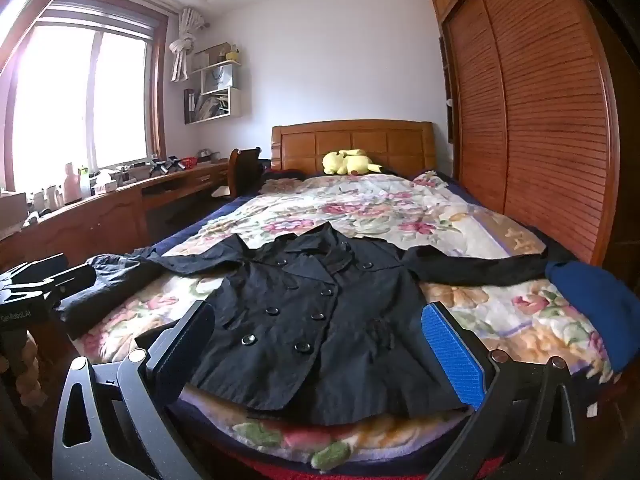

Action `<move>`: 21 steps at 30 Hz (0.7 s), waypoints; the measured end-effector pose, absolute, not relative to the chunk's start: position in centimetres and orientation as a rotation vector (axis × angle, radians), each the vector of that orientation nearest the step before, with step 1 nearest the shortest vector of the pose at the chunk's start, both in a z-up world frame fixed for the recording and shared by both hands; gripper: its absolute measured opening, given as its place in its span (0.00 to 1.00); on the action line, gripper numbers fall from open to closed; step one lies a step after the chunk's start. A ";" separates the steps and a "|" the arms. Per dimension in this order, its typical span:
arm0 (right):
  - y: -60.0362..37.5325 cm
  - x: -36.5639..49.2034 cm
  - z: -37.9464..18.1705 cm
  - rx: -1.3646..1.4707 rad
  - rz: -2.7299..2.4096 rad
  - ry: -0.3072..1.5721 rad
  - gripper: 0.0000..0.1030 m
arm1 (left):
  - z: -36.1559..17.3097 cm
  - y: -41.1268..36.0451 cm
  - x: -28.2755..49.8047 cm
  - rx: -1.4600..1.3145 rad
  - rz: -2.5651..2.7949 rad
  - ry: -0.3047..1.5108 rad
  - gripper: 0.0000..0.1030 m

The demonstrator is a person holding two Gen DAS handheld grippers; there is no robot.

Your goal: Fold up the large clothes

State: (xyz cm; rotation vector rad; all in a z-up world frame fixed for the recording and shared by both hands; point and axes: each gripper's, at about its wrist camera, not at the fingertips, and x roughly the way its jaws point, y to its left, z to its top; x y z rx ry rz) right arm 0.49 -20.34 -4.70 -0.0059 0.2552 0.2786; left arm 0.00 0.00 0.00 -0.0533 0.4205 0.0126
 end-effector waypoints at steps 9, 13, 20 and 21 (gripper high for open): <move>-20.2 0.5 -4.7 -0.024 0.273 0.262 1.00 | 0.0 0.0 -0.1 -0.056 0.014 0.412 1.00; -20.0 0.9 -4.9 -0.021 0.277 0.263 1.00 | 0.0 0.0 -0.1 -0.057 0.015 0.413 1.00; -20.4 0.5 -4.7 -0.013 0.277 0.258 1.00 | 0.0 0.0 -0.1 -0.057 0.015 0.412 1.00; -20.3 0.4 -4.7 -0.013 0.278 0.257 1.00 | 0.0 0.0 -0.1 -0.057 0.015 0.411 1.00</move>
